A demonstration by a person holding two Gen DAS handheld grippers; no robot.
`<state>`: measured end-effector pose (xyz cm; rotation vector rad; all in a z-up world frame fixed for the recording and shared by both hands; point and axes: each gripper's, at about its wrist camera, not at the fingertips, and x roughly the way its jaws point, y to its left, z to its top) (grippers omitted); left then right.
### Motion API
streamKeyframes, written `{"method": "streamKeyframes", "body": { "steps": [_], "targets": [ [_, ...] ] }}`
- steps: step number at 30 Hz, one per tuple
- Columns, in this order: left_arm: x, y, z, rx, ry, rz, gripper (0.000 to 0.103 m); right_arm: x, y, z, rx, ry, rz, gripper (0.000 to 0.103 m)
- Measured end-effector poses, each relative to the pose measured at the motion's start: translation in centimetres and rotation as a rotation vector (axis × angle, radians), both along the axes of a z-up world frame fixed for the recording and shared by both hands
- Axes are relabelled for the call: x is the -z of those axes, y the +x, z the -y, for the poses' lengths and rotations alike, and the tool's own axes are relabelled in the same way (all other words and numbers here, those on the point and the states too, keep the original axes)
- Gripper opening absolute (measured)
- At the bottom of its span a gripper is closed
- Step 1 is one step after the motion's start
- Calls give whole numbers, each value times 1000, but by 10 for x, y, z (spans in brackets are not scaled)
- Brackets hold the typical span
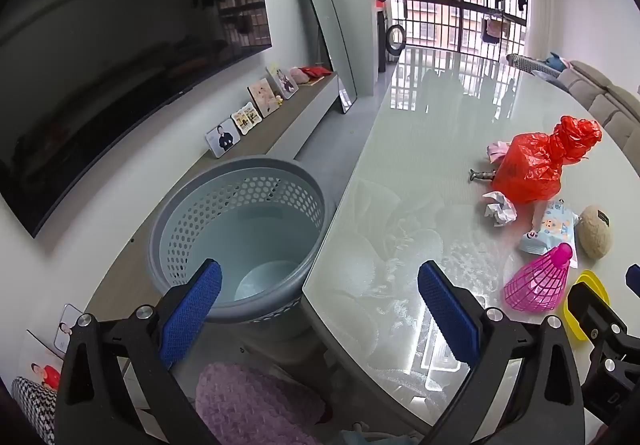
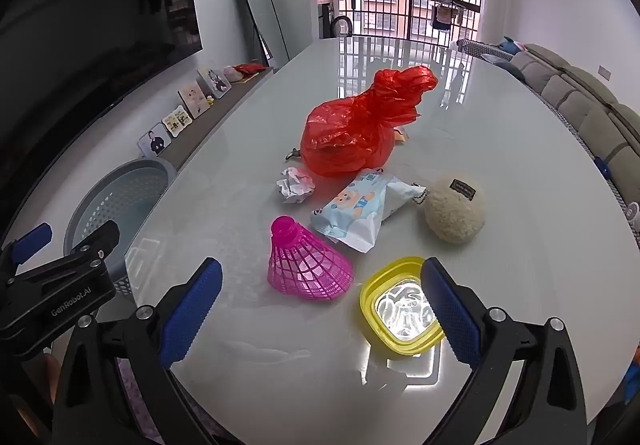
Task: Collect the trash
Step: 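Move both tools toward the yellow lid and pink shuttlecock on the table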
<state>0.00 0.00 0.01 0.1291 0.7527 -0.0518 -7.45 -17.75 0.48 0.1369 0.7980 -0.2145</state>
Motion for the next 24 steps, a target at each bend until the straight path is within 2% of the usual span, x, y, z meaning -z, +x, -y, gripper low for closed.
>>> {"method": "streamKeyframes", "body": {
  "steps": [11, 24],
  "targets": [
    [-5, 3, 5, 12, -2, 2, 97, -5, -2, -2, 9, -1, 7, 95],
    [-8, -12, 17, 59, -8, 13, 97, -10, -17, 17, 46, 9, 23, 95]
  ]
}}
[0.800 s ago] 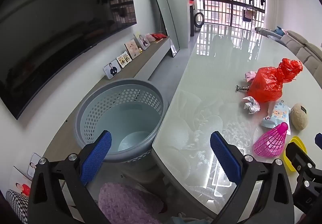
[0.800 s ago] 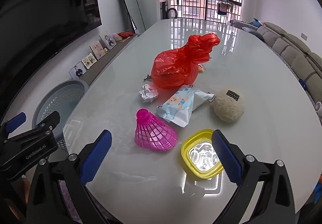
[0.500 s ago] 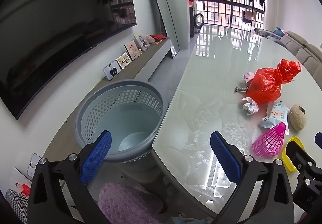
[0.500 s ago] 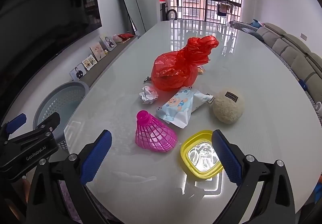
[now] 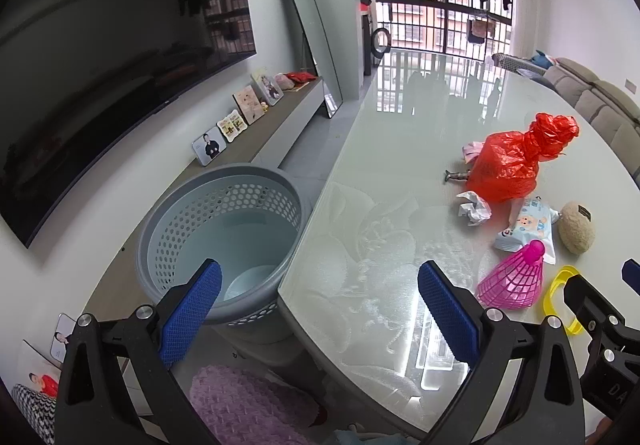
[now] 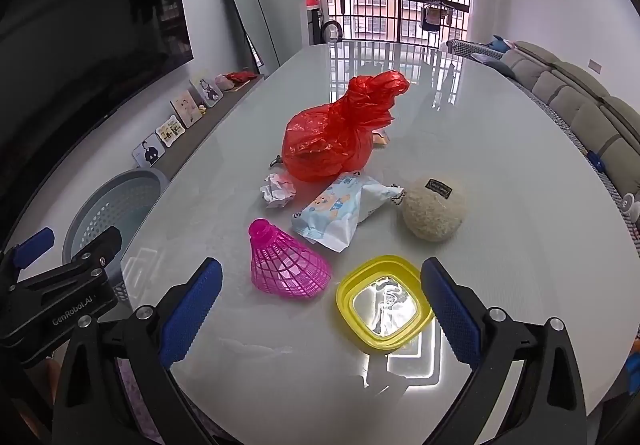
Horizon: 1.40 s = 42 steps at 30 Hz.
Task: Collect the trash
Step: 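Move both tools toward the yellow lid and pink shuttlecock on the table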
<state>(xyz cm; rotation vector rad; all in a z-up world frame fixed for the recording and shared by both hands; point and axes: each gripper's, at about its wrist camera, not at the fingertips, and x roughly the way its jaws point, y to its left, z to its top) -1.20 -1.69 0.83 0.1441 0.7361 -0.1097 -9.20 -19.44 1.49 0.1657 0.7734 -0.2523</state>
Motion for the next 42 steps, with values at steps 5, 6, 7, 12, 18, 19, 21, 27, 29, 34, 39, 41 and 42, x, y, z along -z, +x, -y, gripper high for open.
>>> {"method": "streamKeyframes", "body": {
  "steps": [5, 6, 7, 12, 18, 19, 21, 27, 29, 34, 39, 41, 42],
  "targets": [
    [-1, -2, 8, 20, 2, 1, 97, 0, -4, 6, 18, 4, 3, 95],
    [-2, -2, 9, 25, 2, 0, 97, 0, -4, 7, 21, 5, 3, 95],
    [-2, -2, 11, 28, 2, -1, 97, 0, -5, 8, 24, 6, 3, 95],
    [-3, -4, 15, 43, 4, 0, 97, 0, -8, 13, 37, 9, 7, 95],
    [-1, -3, 18, 50, 7, -2, 97, 0, -9, 16, 41, 9, 7, 95],
    [-2, -3, 18, 50, 7, -2, 97, 0, -9, 16, 41, 9, 7, 95],
    [-2, -3, 18, 49, 7, 0, 97, 0, -9, 16, 41, 8, 8, 95],
    [-2, -3, 18, 49, 7, -1, 97, -1, -9, 18, 41, 11, 8, 95],
    [-2, -3, 18, 49, 6, 0, 97, -1, -9, 19, 43, 12, 9, 95],
    [-2, -3, 18, 48, 6, 0, 97, -2, -9, 19, 43, 12, 10, 95],
    [-1, -3, 19, 46, 6, 1, 97, -2, -9, 20, 41, 12, 9, 95],
    [-2, -3, 19, 46, 6, 1, 97, -1, -9, 19, 40, 11, 7, 95],
    [-2, -4, 19, 46, 4, 0, 97, -1, -9, 19, 41, 10, 7, 95]
  ]
}}
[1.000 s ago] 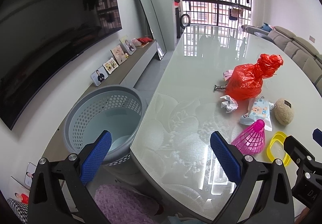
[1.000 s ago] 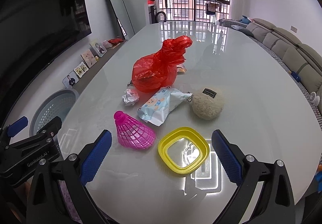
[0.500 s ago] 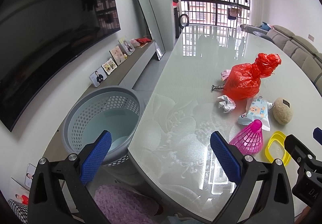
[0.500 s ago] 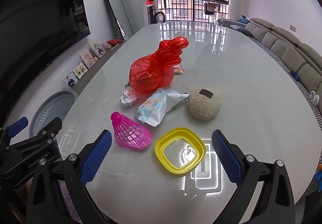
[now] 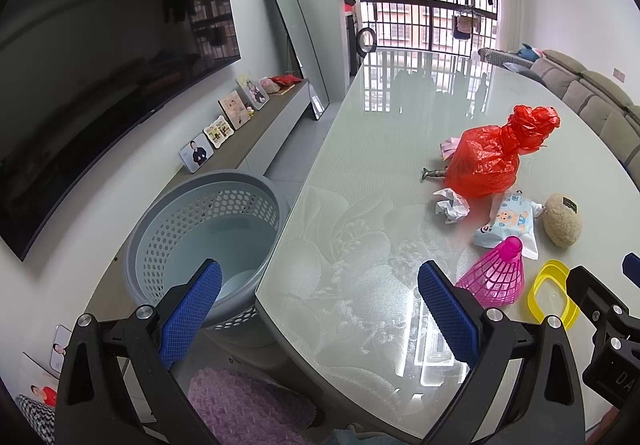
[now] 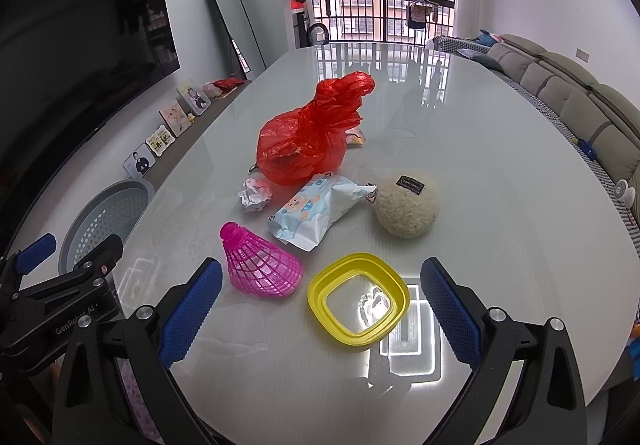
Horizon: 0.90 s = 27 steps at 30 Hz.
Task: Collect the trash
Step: 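Move both tools toward the yellow lid and pink shuttlecock on the table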
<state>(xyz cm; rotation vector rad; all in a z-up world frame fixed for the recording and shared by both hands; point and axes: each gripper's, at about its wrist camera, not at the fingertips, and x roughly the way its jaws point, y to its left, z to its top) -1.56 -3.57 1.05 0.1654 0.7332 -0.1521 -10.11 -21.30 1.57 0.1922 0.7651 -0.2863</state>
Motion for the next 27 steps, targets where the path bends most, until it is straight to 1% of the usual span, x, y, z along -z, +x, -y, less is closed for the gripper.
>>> {"method": "streamKeyframes", "body": {
  "steps": [10, 15, 27],
  "targets": [
    [-1, -1, -4, -12, -2, 7, 97, 2, 2, -1, -5, 7, -1, 95],
    [1, 0, 0, -14, 9, 6, 97, 4, 2, 5, 2, 22, -1, 95],
    [0, -1, -1, -16, 5, 13, 97, 7, 1, 10, 5, 34, 3, 95]
  ]
}}
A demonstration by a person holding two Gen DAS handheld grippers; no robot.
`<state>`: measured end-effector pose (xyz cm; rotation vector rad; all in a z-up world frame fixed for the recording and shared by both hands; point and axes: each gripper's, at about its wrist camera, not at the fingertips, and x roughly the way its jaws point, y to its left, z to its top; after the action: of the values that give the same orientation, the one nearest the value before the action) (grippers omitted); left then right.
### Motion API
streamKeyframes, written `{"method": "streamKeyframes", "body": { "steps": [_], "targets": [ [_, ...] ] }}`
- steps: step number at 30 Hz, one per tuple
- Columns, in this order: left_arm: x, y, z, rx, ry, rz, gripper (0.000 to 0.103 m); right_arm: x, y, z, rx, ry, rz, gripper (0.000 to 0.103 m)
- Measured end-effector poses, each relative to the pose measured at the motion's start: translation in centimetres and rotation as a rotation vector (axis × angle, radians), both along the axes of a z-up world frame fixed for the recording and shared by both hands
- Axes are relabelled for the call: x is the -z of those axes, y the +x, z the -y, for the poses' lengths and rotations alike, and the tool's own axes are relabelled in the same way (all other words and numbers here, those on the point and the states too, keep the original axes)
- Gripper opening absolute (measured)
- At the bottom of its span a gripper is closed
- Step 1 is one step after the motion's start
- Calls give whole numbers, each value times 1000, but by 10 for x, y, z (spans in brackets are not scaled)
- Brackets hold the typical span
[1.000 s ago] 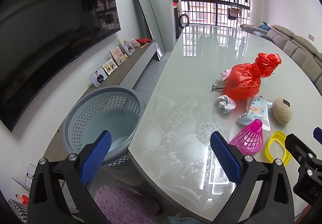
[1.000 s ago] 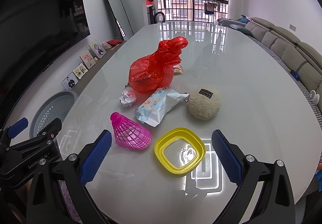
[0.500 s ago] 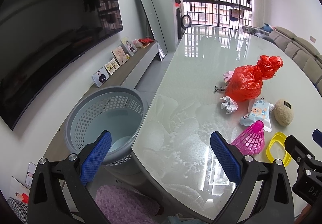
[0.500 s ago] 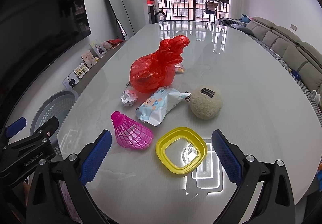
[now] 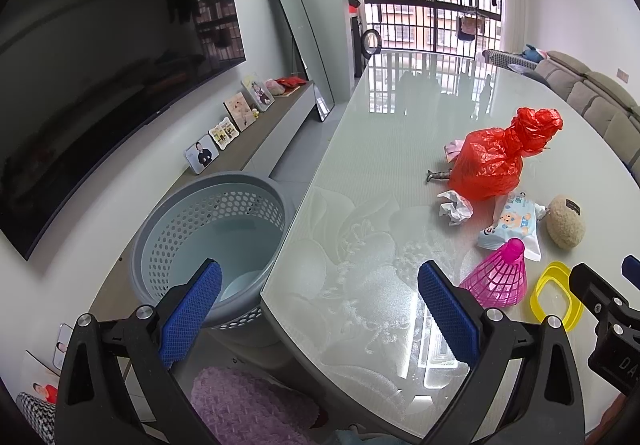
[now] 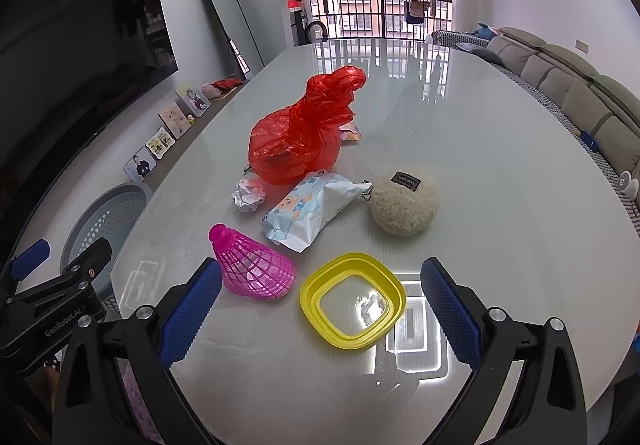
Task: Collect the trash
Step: 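Move both tools toward the yellow lid and pink shuttlecock on the table, then grasp the yellow square lid with the right tool while the left tool grasps the pink shuttlecock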
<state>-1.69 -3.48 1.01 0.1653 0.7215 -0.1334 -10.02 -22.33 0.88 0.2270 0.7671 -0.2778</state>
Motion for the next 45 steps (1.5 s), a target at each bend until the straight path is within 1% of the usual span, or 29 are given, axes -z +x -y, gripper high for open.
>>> {"method": "streamKeyframes", "body": {
  "steps": [4, 11, 17, 22, 30, 36, 41, 45],
  "targets": [
    [0, 0, 1, 0, 2, 3, 97, 0, -1, 3, -1, 2, 6, 95],
    [7, 2, 8, 7, 14, -21, 97, 5, -1, 13, 2, 21, 4, 95],
    [13, 4, 14, 26, 8, -42, 97, 9, -6, 26, 24, 31, 1, 95],
    [19, 5, 22, 50, 6, -56, 97, 20, -9, 37, 28, 33, -36, 95],
    [31, 7, 34, 92, -3, -95, 97, 46, -5, 42, -16, 85, -113, 95],
    [36, 8, 40, 105, -9, -105, 97, 60, 2, 42, -45, 90, -159, 95],
    [39, 11, 42, 105, 8, -106, 97, 65, 9, 43, -62, 109, -180, 95],
    [41, 13, 43, 108, 14, -111, 97, 64, 14, 41, -84, 101, -194, 95]
  ]
}}
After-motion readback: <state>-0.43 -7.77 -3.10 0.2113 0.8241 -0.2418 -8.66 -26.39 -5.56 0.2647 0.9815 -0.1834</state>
